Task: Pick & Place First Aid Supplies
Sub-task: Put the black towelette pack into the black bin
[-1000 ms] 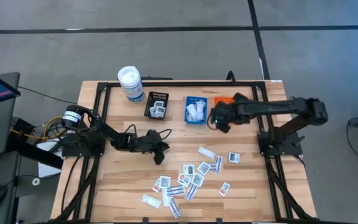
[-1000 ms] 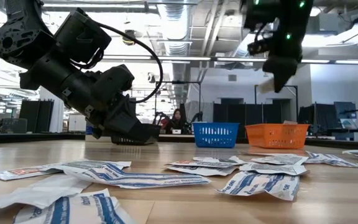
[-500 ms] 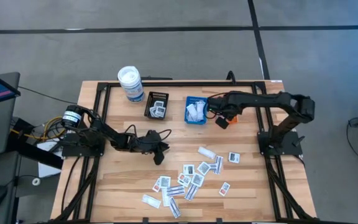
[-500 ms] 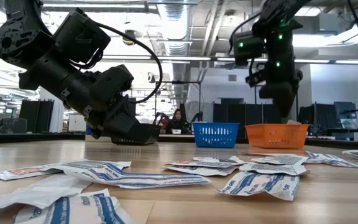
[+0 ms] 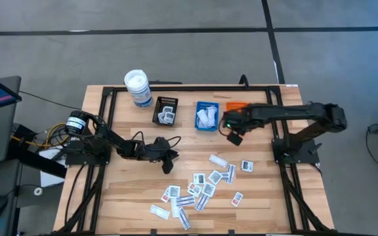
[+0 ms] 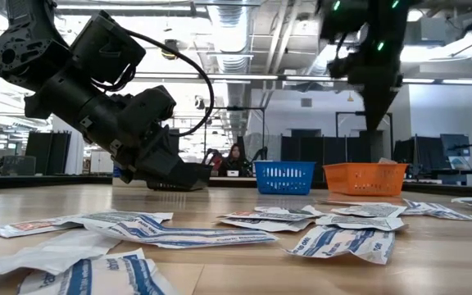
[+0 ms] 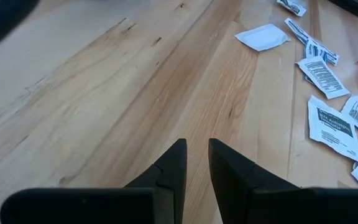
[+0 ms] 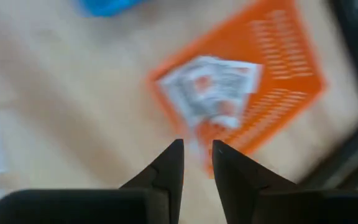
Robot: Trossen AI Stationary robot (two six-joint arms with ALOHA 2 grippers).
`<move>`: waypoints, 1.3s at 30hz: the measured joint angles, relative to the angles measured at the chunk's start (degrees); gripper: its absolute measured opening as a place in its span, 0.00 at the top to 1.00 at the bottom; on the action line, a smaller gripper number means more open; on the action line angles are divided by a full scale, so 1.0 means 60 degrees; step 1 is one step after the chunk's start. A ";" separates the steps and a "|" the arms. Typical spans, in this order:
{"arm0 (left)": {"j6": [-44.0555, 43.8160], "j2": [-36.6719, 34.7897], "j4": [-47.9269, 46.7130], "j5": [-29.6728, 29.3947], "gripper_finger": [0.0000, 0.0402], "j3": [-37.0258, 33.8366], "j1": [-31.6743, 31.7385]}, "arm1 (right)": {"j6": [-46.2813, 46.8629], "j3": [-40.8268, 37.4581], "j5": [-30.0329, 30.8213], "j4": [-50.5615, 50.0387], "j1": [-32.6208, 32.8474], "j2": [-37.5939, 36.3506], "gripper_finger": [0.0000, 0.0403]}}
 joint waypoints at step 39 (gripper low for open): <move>0.0000 0.0000 0.0004 0.0004 0.83 -0.0025 0.0004 | 0.3391 -0.4856 -0.2178 0.5067 0.4657 0.0152 0.81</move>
